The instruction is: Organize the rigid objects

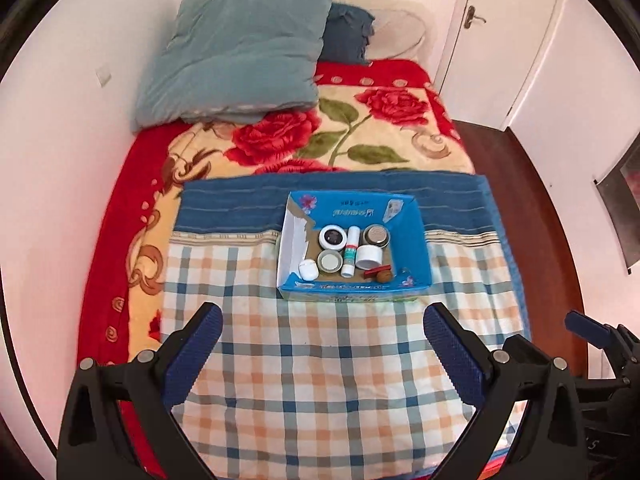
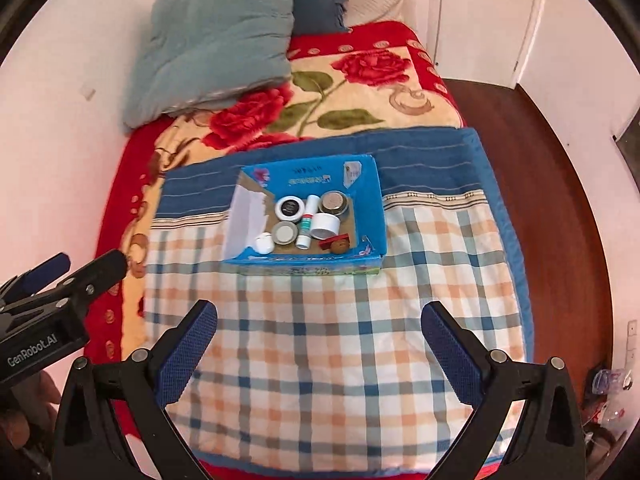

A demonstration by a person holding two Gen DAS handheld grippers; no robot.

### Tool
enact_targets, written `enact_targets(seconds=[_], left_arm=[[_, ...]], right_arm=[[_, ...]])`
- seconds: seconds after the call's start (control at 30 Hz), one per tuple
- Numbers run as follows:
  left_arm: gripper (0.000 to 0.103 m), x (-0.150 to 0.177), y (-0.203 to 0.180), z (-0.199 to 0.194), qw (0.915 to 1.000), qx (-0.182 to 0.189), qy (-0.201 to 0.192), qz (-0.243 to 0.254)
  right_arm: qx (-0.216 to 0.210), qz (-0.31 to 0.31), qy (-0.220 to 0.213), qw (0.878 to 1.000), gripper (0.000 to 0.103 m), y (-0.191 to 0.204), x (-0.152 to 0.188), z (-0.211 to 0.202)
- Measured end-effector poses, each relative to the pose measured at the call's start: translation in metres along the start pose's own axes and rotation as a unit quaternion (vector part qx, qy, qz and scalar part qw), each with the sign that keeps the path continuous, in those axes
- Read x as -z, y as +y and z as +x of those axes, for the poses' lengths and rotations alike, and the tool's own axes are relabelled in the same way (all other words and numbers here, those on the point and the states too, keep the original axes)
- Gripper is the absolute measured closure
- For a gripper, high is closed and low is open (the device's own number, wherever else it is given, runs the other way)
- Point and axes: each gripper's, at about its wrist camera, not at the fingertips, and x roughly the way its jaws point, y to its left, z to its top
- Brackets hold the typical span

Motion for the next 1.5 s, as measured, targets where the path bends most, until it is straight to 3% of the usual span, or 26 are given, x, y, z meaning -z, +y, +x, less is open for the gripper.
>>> enact_targets(seconds=[0.13, 0.33, 0.87, 1.07, 1.5], left_arm=[[0.0, -0.009, -0.003, -0.049, 0.9995, -0.01, -0.03, 0.002], [0.0, -0.017, -0.002, -0.09, 0.998, -0.014, -0.061, -0.008], [0.0, -0.012, -0.006, -0.111, 0.9969, -0.015, -0.076, -0.013], [0.0, -0.013, -0.007, -0.095, 0.9977, -0.019, -0.063, -0.015], [0.0, -0.028, -0.006, -0.025, 0.9984, -0.034, -0.042, -0.017]], right_arm=[[-0.002, -0.012, -0.016, 1.0, 0.0, 0.007, -0.002, -0.057], [0.007, -0.027, -0.05, 0.998, 0.0, 0.014, -0.011, -0.119], [0.019, -0.033, -0.082, 0.996, 0.0, 0.01, -0.021, -0.17], [0.031, -0.033, -0.085, 0.995, 0.0, 0.007, -0.027, -0.162], [0.058, -0.031, -0.072, 0.995, 0.0, 0.004, -0.047, -0.085]])
